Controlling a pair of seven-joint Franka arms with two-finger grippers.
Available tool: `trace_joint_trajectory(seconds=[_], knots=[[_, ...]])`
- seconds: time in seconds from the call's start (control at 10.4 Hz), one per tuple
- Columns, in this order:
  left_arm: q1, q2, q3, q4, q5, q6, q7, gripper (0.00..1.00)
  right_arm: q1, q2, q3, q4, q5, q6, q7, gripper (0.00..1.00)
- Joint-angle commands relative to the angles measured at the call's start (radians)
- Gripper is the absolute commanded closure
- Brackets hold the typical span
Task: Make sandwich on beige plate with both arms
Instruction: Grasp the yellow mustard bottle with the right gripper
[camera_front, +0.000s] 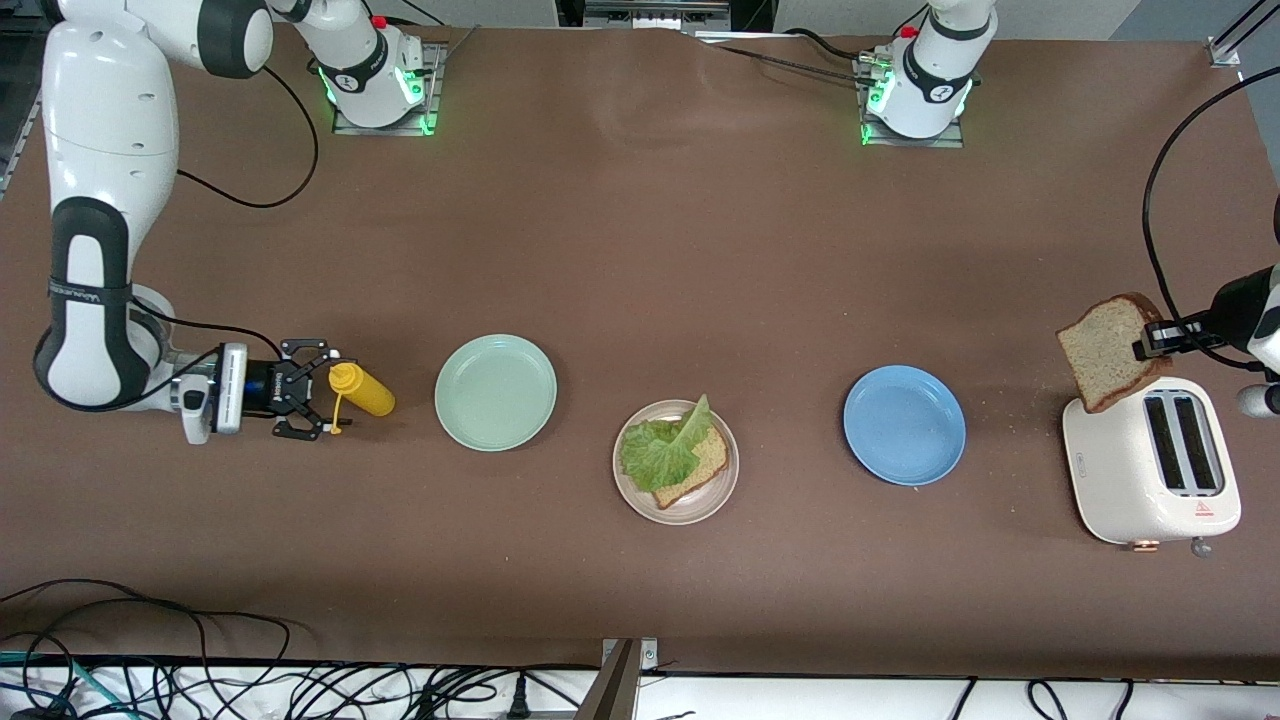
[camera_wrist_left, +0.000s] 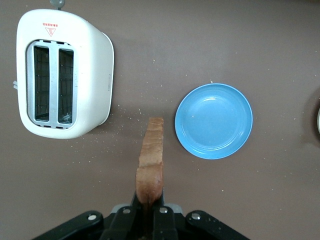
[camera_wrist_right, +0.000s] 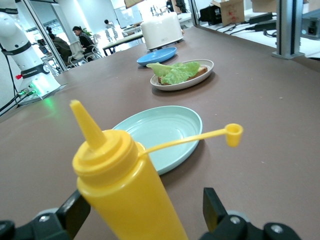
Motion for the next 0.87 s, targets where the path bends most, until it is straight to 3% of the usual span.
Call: trace_joint_trajectory(seconds=[0.0,0.1,0.29,0.48,0.77], knots=[[0.006,-0.009,-0.001,-0.012,-0.020,-0.004,-0.005,1.00,-0.024,0.032,0.012,0.029,0.035,-0.063,-0.061,0.23],[0.006,-0.009,-0.001,-0.012,-0.020,-0.004,-0.004,1.00,-0.022,0.031,0.012,0.030,0.034,-0.081,-0.066,0.72],[0.008,-0.009,-0.001,-0.018,-0.020,-0.004,0.002,1.00,-0.019,0.029,0.012,0.030,0.034,-0.101,-0.055,0.99],[0.013,-0.009,-0.001,-0.018,-0.020,-0.004,0.007,1.00,-0.001,0.011,0.010,0.032,0.034,-0.100,-0.040,1.00],[0.013,-0.010,-0.001,-0.027,-0.020,-0.004,0.007,1.00,0.062,-0.018,-0.008,0.090,0.004,-0.085,0.208,1.00]])
